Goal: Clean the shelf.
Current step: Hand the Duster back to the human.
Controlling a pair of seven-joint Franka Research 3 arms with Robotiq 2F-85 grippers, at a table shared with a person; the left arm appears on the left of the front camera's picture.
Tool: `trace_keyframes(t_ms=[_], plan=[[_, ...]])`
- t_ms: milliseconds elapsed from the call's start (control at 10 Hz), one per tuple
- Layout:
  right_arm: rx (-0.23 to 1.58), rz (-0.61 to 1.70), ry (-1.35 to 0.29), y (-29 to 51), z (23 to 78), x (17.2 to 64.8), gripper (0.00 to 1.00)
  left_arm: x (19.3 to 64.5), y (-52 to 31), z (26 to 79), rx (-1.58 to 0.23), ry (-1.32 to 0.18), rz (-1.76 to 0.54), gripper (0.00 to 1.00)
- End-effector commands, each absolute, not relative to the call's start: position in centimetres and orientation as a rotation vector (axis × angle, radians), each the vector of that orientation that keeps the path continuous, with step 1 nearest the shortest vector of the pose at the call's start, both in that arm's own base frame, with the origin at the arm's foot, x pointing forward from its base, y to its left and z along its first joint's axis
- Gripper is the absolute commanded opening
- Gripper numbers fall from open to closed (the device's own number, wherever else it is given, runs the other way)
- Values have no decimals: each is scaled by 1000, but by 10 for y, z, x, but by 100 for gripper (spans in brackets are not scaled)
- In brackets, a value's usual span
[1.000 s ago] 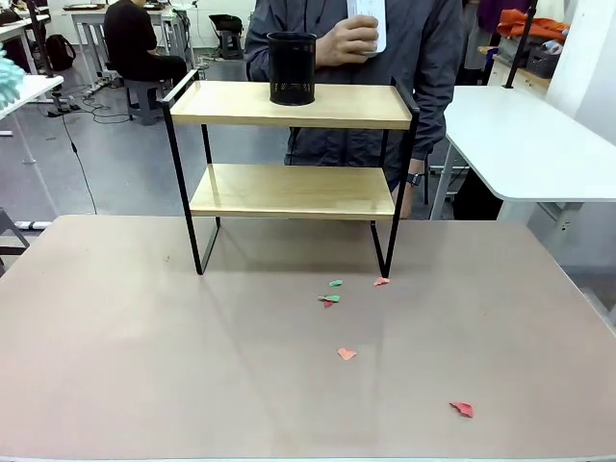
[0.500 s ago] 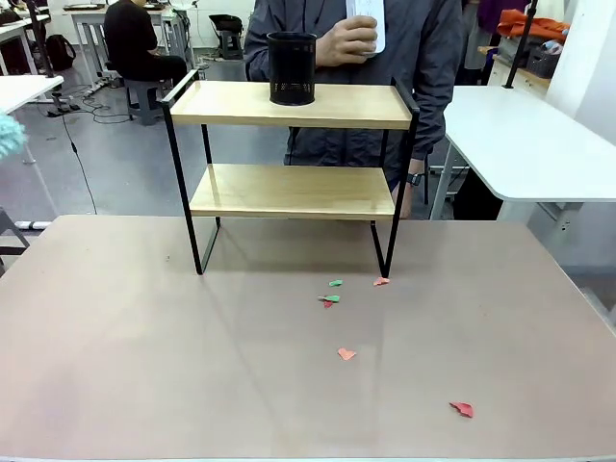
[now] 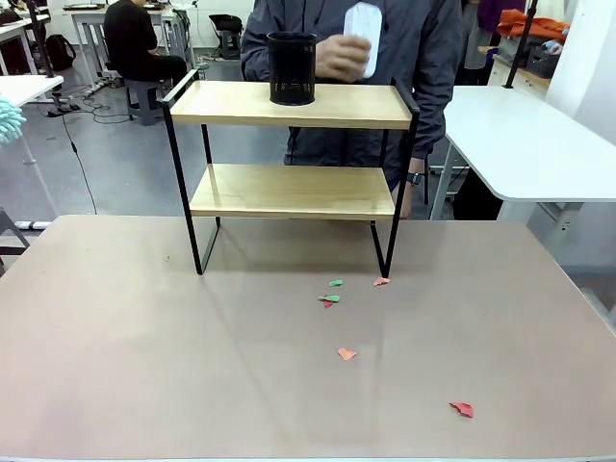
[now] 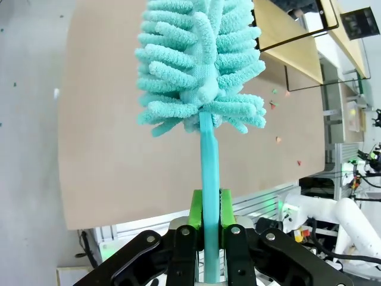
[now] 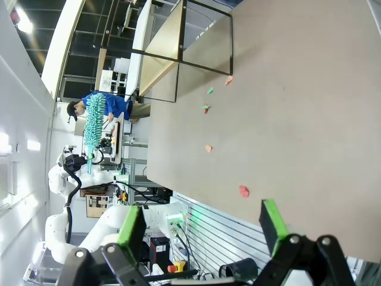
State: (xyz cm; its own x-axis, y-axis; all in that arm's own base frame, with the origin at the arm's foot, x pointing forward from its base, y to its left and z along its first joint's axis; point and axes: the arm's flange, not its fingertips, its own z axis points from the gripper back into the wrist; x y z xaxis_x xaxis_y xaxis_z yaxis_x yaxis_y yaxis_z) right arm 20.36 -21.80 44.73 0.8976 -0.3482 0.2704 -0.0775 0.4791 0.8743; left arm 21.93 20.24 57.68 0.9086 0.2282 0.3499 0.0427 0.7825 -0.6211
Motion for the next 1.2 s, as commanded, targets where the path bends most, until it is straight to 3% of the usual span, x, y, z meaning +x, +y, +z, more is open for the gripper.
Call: trace_keyframes(t_ms=[0, 200, 400, 600, 900, 1100], plan=[[1075, -151, -476, -218, 449, 204, 100, 219, 205, 577, -676, -441, 91, 12], [1075, -151, -476, -218, 449, 204, 100, 220, 203, 576, -670, -426, 104, 12], [1097, -95, -503, -208, 465, 207, 100, 222, 165, 603, -842, -540, -148, 12], [1083, 25, -519, -178, 508, 218, 100, 211, 120, 641, -836, -555, -404, 12], [1021, 153, -516, -81, 556, 233, 100, 201, 31, 653, -882, -287, -913, 12], [1022, 361, -490, -10, 554, 230, 100, 200, -27, 640, -854, -29, -1247, 12]])
